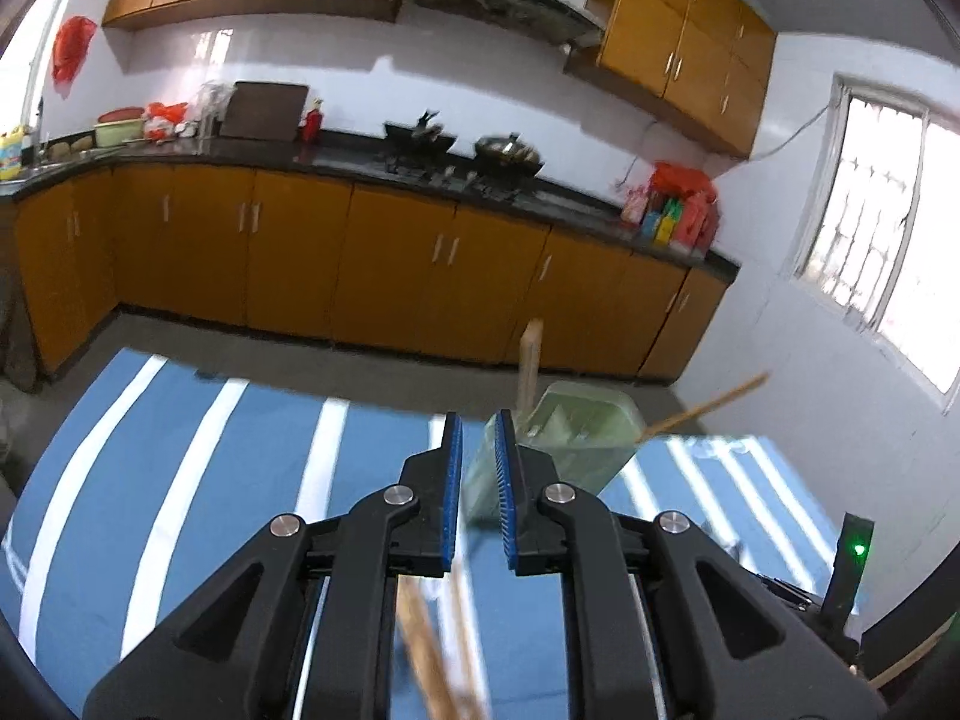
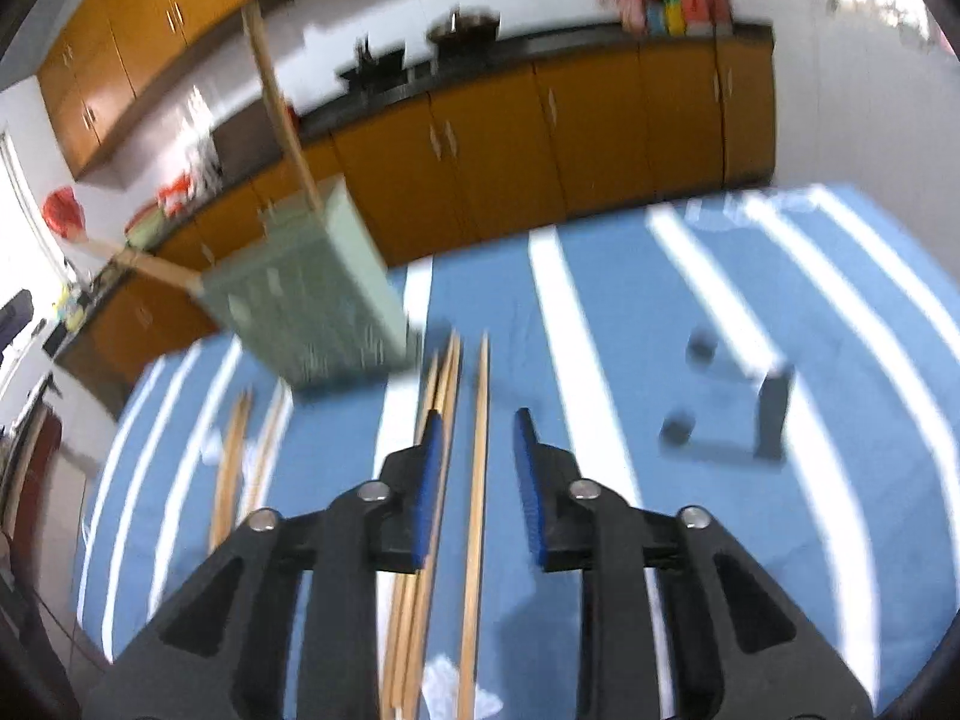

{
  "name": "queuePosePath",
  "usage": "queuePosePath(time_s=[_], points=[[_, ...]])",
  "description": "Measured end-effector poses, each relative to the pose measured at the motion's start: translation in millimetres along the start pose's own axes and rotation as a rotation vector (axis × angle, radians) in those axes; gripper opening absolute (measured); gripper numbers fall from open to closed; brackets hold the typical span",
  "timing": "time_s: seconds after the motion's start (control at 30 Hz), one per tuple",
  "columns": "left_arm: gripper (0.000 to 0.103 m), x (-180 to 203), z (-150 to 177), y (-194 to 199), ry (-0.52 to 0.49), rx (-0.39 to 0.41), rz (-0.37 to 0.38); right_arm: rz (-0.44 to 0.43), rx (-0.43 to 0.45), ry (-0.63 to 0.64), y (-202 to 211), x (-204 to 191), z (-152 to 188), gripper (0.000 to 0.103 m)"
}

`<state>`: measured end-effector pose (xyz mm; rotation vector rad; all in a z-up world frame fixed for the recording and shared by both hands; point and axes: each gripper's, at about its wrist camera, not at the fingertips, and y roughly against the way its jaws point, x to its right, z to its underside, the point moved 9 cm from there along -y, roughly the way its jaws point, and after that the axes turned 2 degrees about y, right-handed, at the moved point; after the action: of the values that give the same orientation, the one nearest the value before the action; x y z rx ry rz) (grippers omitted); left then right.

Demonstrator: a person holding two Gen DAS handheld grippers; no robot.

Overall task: Organize utensils
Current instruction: 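Lower both chopsticks into the green holder and open both grippers, then close the left gripper on a loose chopstick while the right gripper grasps another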

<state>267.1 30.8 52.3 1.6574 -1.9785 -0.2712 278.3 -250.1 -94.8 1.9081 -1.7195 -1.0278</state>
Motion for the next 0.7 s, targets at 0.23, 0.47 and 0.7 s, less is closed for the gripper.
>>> queuePosePath(time_s=[0.23, 0.47, 0.7], points=[[0.012, -32.7, 86.6, -35.3, -0.015, -0.183, -0.11, 0.011, -0.134, 0.035, -39.2, -13.5, 48.1, 0.017], [0.012, -47.3, 147.1, -52.8, 0.05, -0.31, -0.093, 0.103, -0.121, 0.105, -44.8, -6.4, 53.2, 0.008], [0.012, -37.8, 171.4, -58.1, 0.021, -0.364, -0.066, 0.158, -0.096, 0.019, -40.4, 21.7, 45.0, 0.008]])
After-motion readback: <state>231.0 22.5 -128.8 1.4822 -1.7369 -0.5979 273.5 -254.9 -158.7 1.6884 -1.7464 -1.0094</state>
